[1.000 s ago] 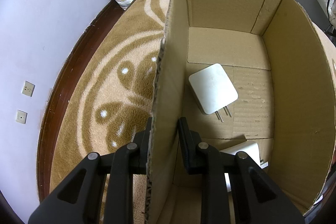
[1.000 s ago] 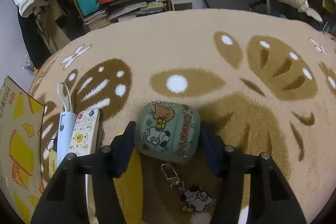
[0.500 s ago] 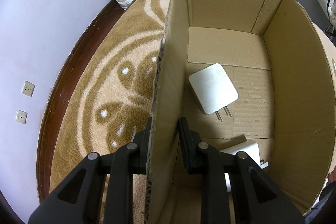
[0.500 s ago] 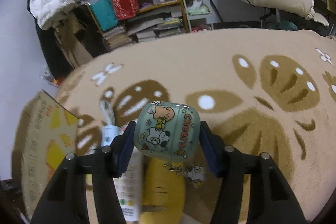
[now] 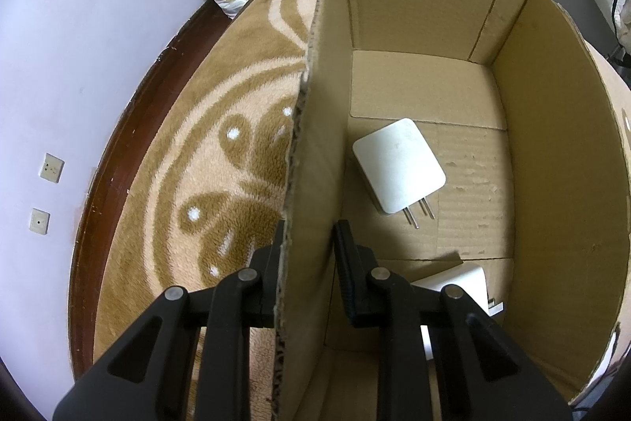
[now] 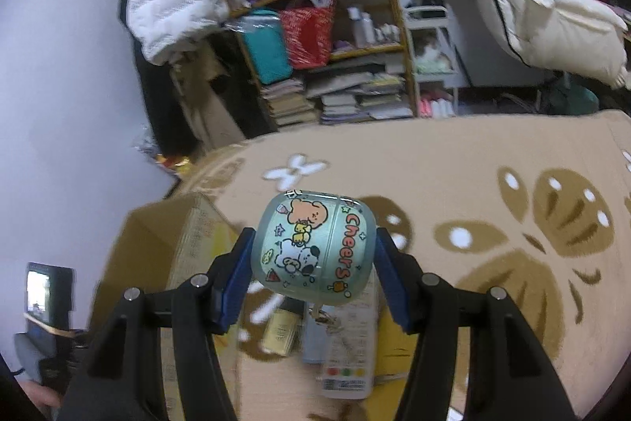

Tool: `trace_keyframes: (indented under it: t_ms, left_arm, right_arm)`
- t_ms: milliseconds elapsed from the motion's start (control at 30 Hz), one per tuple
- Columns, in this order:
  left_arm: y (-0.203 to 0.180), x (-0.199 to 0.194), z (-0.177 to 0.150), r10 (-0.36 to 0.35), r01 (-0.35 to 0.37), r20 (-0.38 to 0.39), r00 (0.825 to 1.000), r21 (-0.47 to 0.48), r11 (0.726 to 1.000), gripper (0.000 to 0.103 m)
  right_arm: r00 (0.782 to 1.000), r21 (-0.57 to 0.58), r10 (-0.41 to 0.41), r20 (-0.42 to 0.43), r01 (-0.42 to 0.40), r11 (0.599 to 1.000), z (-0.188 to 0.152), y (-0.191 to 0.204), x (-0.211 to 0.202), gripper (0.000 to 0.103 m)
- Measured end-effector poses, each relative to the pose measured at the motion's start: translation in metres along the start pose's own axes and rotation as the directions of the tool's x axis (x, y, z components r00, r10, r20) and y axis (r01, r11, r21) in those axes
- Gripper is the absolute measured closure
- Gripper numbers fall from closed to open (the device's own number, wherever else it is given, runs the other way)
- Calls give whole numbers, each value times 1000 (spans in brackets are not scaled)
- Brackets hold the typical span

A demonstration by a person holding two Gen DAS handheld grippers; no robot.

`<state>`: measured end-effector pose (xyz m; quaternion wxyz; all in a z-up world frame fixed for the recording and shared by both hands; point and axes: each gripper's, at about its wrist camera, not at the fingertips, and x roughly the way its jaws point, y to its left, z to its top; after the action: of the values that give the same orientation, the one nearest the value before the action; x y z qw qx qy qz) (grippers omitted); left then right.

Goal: Organize rigid objects
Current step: 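Lift the green case into the box and release it with the right tool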

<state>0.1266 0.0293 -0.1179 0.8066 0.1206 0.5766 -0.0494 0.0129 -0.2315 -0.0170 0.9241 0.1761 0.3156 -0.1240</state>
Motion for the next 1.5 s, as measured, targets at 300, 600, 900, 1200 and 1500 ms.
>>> trace_keyframes:
  t_ms: [300,600,900,1200,1500]
  left_arm:
    - [-3,0,2,3,-3,-9,1000,-3,1000,83]
    - [-1,1,5,15,-15,-16,1000,-14,1000,82]
    - [1,4,7,8,-8,-24,1000,-20,1000,82]
    - [1,6,8,10,-11,-29,1000,-18,1000,82]
    - [-1,7,7,3,-3,-35,999,-15,1000,82]
  right_arm:
    - [993,-63,114,38,-112,992,3,49,-24,40]
    - [979,-157,201,31,-194,968,-3,95,-27,40]
    - [970,-208,244,-4,-240,948,-18,128,-29,41]
    - [967,-217,231,-107,-249,944,-44,120,1,41]
    - [962,-206,212,-175,-246,947,-54,121,17,40]
